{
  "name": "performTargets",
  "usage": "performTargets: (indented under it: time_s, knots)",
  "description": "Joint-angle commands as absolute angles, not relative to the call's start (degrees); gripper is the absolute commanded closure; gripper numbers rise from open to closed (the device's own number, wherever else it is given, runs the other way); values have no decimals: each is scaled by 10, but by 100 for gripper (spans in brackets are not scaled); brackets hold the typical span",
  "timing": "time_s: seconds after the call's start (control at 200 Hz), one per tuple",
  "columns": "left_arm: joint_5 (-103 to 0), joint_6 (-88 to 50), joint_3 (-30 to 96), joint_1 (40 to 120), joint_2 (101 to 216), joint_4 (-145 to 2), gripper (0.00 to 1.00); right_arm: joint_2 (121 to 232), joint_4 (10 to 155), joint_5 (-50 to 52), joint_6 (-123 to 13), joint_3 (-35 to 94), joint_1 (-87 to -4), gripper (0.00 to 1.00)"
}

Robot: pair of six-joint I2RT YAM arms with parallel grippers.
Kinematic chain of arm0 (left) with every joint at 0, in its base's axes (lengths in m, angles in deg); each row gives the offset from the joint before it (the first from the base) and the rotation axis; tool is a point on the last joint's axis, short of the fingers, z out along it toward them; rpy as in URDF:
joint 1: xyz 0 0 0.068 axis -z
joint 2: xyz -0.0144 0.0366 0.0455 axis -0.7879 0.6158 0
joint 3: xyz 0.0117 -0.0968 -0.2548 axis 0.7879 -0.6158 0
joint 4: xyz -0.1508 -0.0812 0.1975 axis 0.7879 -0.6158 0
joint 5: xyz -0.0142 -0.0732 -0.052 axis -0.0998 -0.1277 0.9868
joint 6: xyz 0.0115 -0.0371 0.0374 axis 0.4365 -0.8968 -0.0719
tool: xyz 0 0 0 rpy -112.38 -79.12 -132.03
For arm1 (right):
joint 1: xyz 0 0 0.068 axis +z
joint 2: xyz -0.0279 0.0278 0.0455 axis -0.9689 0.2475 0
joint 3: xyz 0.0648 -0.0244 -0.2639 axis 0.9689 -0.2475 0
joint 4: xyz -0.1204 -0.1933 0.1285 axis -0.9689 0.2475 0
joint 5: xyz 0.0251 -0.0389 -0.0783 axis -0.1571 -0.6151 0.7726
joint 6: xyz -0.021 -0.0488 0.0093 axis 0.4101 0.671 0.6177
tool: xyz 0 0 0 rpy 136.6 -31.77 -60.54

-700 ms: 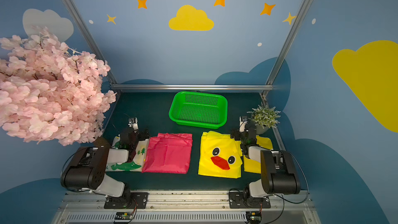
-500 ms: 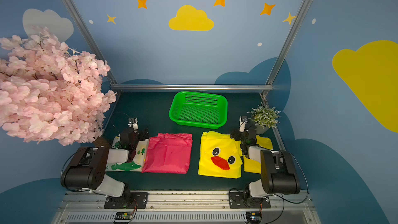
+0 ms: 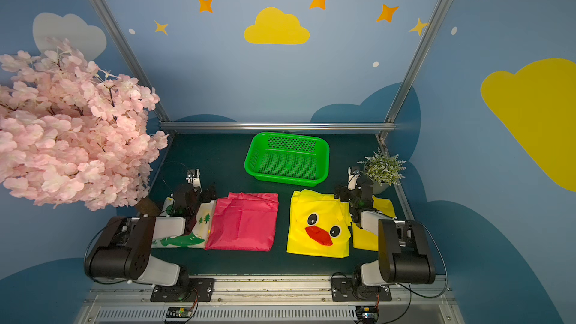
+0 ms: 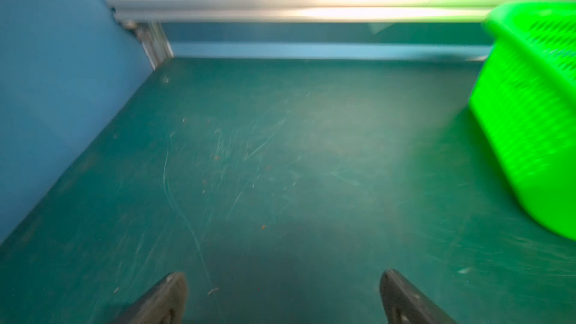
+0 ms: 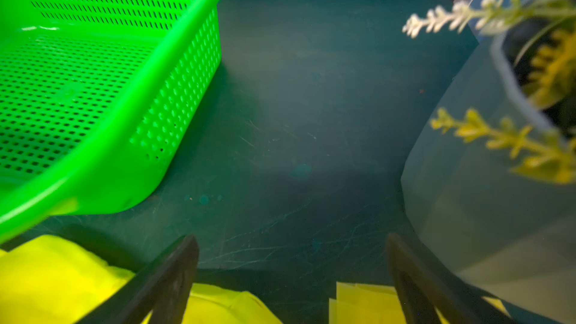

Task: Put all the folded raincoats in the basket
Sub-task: Pick up the raincoat from the center of the board.

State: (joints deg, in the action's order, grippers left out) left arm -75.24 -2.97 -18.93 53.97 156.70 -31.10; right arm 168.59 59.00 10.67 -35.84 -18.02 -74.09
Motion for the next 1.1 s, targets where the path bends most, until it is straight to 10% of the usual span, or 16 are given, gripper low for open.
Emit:
performTargets:
  time_s: [0.0, 0.235, 0.396, 0.661, 1.091]
  knots:
    - [-760, -20, -165, 550, 1494, -389, 0, 1618, 780, 105, -407, -82, -740, 2]
    - [-773, -54, -112, 592, 1374, -592, 0, 1587, 1050, 105, -643, 43, -751, 2]
    - [-765, -133, -80, 635, 1308, -711, 0, 1547, 1042, -98, -633, 21, -748, 2]
    - [-682, -322, -21, 713, 1298, -898, 0, 1483, 1215, -137, -655, 19, -690, 2]
    - [-682, -478, -24, 777, 1276, -1032, 0, 1556, 1163, -160, -823, -6, -402, 4]
